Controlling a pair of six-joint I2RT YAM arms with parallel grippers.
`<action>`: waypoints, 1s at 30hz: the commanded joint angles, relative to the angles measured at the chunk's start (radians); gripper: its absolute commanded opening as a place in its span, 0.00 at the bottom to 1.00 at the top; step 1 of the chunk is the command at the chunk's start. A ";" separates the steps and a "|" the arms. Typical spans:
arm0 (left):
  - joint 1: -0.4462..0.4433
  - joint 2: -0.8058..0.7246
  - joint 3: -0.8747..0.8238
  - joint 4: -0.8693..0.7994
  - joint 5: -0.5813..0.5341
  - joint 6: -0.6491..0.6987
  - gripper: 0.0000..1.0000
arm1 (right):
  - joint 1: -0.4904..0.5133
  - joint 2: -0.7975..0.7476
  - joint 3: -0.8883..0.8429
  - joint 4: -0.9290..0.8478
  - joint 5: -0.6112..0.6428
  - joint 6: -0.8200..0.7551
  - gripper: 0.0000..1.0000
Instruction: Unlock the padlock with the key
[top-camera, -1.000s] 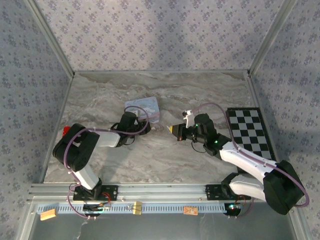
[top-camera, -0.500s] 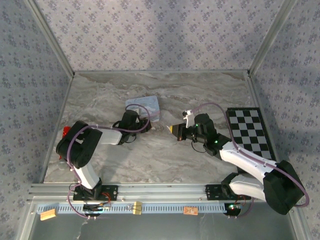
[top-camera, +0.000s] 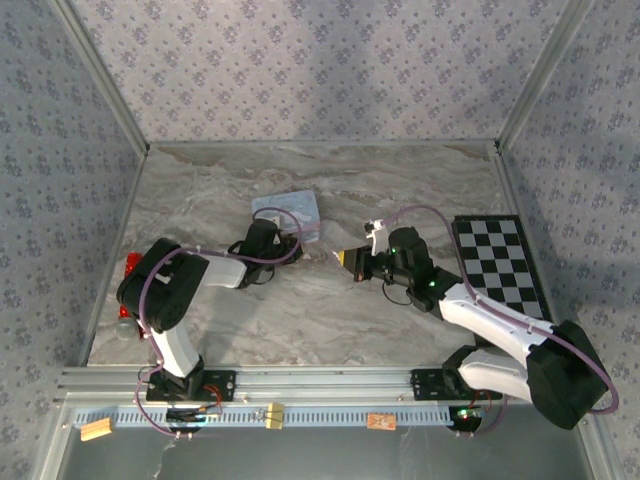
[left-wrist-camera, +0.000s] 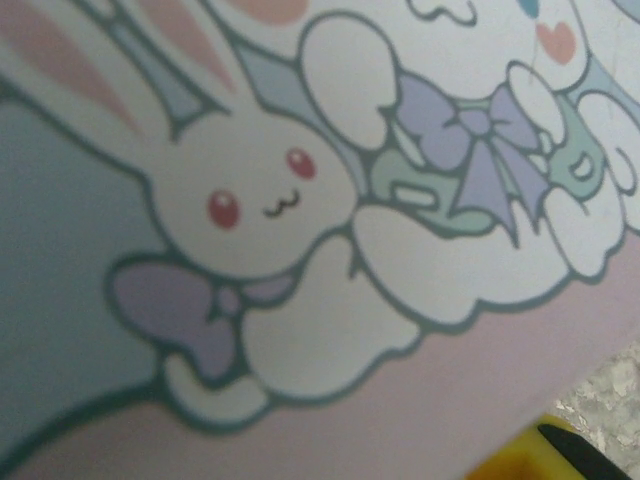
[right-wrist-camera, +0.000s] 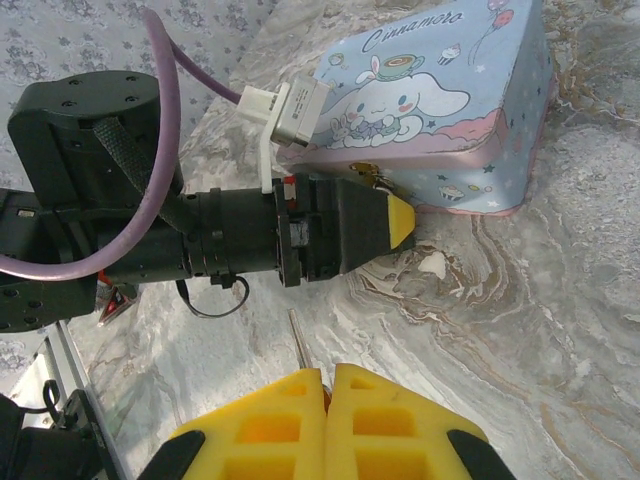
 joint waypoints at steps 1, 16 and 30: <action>-0.007 0.016 0.022 0.035 0.006 -0.009 0.32 | 0.008 0.000 0.008 0.016 -0.004 0.013 0.00; -0.008 -0.036 0.013 0.011 0.006 -0.016 0.26 | 0.009 0.001 0.003 0.021 0.003 0.016 0.00; -0.007 -0.059 0.022 -0.028 0.006 -0.036 0.25 | 0.009 0.006 0.012 0.017 0.000 0.015 0.00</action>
